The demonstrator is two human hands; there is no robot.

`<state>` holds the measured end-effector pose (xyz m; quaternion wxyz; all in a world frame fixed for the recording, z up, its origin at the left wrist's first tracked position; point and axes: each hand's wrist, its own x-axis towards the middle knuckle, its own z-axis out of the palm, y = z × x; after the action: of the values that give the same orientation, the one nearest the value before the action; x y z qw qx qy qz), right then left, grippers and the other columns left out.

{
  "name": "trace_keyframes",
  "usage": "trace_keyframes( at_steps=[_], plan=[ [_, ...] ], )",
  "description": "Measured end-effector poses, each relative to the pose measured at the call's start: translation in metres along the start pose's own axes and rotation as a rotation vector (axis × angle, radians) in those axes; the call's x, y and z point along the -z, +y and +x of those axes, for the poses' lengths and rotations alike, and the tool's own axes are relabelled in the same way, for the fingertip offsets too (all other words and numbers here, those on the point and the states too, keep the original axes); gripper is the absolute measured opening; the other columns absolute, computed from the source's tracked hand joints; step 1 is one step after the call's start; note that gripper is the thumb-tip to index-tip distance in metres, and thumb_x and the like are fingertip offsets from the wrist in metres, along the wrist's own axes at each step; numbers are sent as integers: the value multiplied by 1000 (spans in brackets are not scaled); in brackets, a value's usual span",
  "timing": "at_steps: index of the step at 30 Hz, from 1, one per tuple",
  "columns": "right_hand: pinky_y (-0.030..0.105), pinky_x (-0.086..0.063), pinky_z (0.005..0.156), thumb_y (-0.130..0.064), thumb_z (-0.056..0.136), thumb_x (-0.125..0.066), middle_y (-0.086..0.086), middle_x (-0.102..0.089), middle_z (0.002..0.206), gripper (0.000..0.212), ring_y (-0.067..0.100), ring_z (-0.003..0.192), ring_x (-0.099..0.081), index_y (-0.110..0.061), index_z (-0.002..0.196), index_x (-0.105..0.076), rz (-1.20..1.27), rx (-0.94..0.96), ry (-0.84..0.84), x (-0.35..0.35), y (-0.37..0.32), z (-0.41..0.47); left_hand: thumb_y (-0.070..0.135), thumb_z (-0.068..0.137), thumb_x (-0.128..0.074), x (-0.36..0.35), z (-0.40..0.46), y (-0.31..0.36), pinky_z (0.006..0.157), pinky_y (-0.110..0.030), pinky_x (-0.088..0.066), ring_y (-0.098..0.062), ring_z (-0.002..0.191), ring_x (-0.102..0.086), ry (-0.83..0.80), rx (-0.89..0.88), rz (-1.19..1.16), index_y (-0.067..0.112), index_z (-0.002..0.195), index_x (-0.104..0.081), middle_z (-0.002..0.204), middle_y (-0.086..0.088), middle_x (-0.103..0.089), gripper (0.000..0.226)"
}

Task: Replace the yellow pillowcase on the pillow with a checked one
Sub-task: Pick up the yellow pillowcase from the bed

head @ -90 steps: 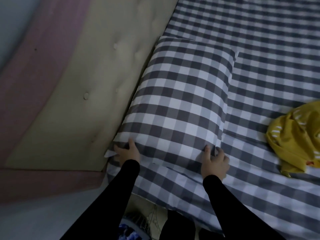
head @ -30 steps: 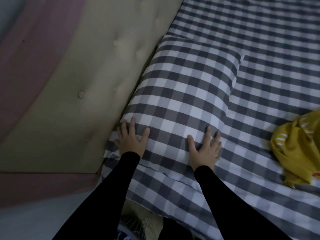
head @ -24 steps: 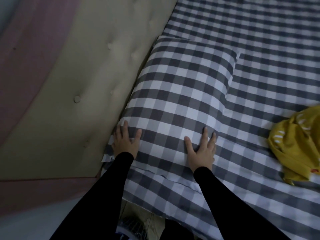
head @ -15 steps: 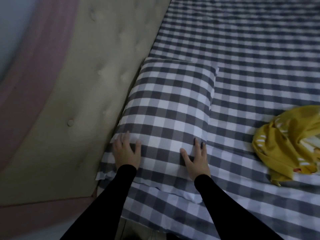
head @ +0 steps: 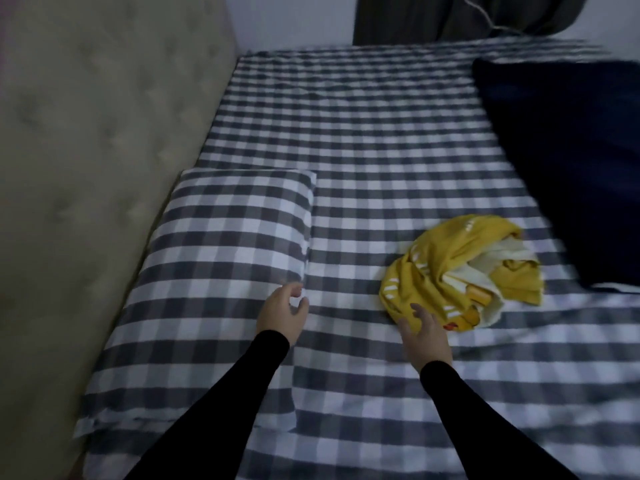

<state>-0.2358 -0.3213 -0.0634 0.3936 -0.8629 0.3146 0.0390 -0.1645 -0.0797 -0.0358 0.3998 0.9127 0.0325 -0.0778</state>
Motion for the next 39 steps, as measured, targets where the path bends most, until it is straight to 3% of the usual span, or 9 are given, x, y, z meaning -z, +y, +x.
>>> trace_keyframes(
  at_steps=[4,9,16,20,22,27,31,35,39],
  plan=[
    [39,-46,89,-31,91,-58,10,-55,127,43,28,113,-53,-18,132,-52,-20,-25,-6,58,50,29,25,90,-62,-66,-8,36,87,-30,-48,-20,99,-61,-52,156,-107,16,115,-62,110,-1,-64,27],
    [39,-43,93,-35,91,-58,13,-54,127,47,28,113,-53,-15,133,-52,-29,-27,-29,113,101,75,39,87,-65,-143,-13,74,101,-32,-39,-24,125,-47,-153,333,-155,15,136,-47,140,-10,-46,57],
    [41,-39,100,-48,86,-61,7,-47,136,56,26,126,-42,-20,133,-51,-67,23,-36,150,117,157,69,58,-71,-212,3,122,101,-44,-44,-29,121,-53,-65,416,-260,19,133,-49,131,-6,-56,93],
    [46,-34,107,-57,77,-64,5,-42,139,65,25,132,-35,-24,131,-52,-92,24,46,151,108,206,73,60,-70,-238,29,139,111,-48,-30,-32,137,-33,-3,508,-118,24,146,-30,149,-10,-36,107],
    [50,-28,110,-63,72,-65,4,-32,147,75,24,138,-26,-28,135,-46,-95,-18,87,149,103,226,78,57,-67,-246,44,143,111,-52,-25,-35,141,-24,26,556,-47,27,148,-23,153,-11,-26,114],
    [60,-21,112,-85,46,-64,6,2,160,126,31,147,-6,-38,149,-10,34,-216,-45,140,102,260,81,51,-67,-261,72,145,110,-53,-32,-37,136,-33,-54,653,-171,30,150,-14,152,-10,-30,123],
    [52,-32,109,-86,46,-64,13,-27,153,128,35,139,-27,-36,150,-8,-22,-257,-104,131,106,266,70,56,-74,-272,77,155,107,-45,-33,-33,134,-38,-95,683,-322,18,150,-17,151,-10,-34,122],
    [36,-41,98,-55,68,-77,7,-47,143,98,29,129,-46,-24,148,-30,220,-272,-146,129,109,263,68,59,-75,-273,74,158,101,-40,-41,-31,123,-51,-128,680,-347,12,138,-45,136,-9,-53,102],
    [37,-48,94,-48,67,-81,1,-63,125,79,24,115,-57,-22,135,-51,432,-257,-171,129,108,245,62,60,-78,-254,64,162,89,-35,-48,-27,107,-60,-105,602,-376,14,121,-61,116,-5,-65,80]
  ],
)
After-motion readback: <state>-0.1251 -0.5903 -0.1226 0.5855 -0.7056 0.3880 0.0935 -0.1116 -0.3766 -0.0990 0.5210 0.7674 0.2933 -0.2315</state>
